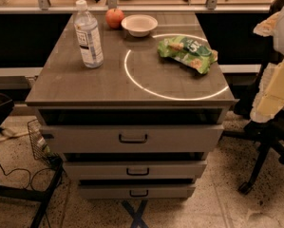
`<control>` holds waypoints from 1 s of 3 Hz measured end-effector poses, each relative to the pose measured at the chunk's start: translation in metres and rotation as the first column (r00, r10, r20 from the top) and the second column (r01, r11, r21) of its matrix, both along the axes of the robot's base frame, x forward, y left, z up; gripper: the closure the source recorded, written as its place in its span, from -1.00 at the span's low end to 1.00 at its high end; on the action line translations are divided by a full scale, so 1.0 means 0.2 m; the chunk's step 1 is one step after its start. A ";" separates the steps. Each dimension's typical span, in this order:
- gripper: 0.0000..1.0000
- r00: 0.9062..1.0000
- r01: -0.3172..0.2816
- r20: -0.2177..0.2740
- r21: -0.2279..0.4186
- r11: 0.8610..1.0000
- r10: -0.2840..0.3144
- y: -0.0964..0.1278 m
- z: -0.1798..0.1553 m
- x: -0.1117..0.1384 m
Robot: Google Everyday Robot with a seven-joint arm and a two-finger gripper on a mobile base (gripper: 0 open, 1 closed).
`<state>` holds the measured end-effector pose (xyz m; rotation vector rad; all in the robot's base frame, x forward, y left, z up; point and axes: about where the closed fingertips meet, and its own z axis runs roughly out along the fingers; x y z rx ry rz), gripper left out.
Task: Pick blue plastic bottle
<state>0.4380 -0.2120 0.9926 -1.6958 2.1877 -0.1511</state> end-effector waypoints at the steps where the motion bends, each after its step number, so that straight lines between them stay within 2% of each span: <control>1: -1.00 1.000 0.000 0.000 0.000 1.000 0.000 0.00 0.00 0.00; 2: -1.00 0.999 0.007 0.031 0.018 1.000 -0.008 0.03 0.00 0.05; 3: -1.00 0.996 0.019 0.083 0.122 0.992 -0.029 0.10 -0.06 0.17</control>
Offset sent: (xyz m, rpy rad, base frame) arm 0.0246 0.0156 -0.0041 0.0444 -0.0630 -0.0194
